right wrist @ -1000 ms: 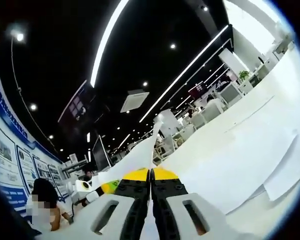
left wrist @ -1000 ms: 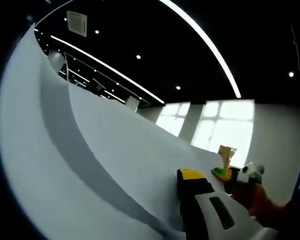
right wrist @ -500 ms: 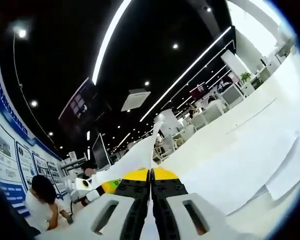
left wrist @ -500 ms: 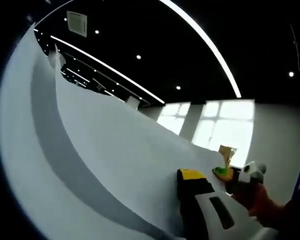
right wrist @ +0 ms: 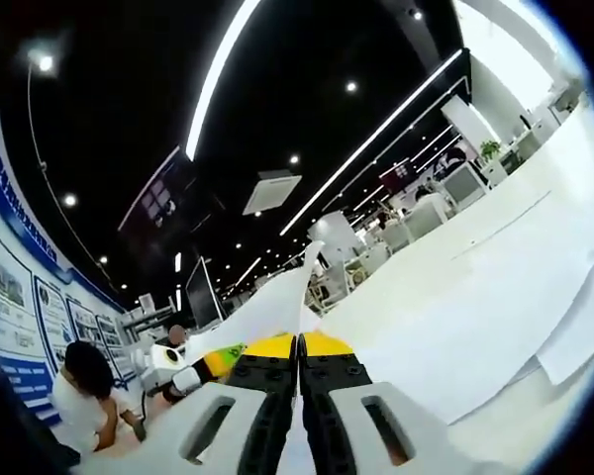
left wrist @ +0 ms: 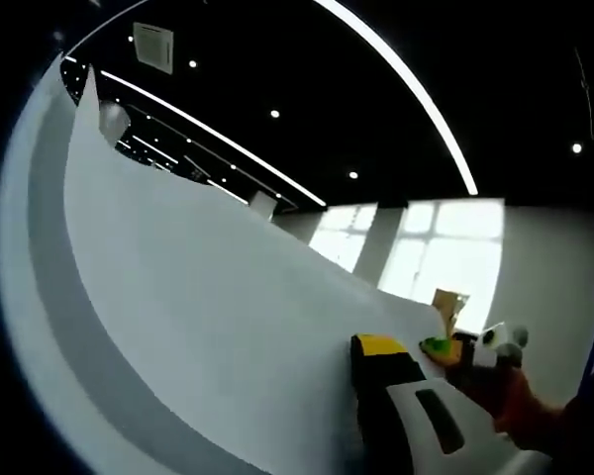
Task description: Organize the stack of printing papers by aligning and flattening the scattered papers on the table
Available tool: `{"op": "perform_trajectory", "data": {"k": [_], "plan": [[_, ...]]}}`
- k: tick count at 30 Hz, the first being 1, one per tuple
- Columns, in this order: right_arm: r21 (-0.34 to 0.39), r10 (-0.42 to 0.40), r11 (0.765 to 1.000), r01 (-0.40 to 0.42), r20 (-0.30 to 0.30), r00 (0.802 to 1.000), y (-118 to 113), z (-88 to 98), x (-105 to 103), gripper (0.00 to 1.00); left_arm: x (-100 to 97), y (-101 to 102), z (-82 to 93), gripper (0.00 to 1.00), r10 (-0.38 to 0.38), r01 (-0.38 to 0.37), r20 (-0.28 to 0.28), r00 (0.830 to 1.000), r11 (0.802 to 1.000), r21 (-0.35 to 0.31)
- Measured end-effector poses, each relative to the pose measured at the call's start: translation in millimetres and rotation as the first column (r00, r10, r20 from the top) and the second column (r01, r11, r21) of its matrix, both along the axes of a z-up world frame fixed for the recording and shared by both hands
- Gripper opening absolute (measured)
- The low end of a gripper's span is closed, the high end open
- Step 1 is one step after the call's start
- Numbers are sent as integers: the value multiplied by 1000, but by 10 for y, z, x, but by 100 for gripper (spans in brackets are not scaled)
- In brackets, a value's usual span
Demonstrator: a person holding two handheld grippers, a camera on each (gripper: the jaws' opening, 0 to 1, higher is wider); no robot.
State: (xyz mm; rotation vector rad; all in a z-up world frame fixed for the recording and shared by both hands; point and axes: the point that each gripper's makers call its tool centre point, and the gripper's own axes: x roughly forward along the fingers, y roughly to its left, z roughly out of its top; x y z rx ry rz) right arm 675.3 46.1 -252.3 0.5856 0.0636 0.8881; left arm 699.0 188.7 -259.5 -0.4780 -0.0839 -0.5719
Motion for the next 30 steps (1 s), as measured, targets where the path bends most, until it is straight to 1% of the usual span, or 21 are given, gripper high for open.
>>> {"op": "perform_trajectory", "data": {"k": [30], "plan": [[-34,38,999,-38,0,999,89,-67,-63,0,17,12,5,29,2,-2,2,1000,1000,-3]]}}
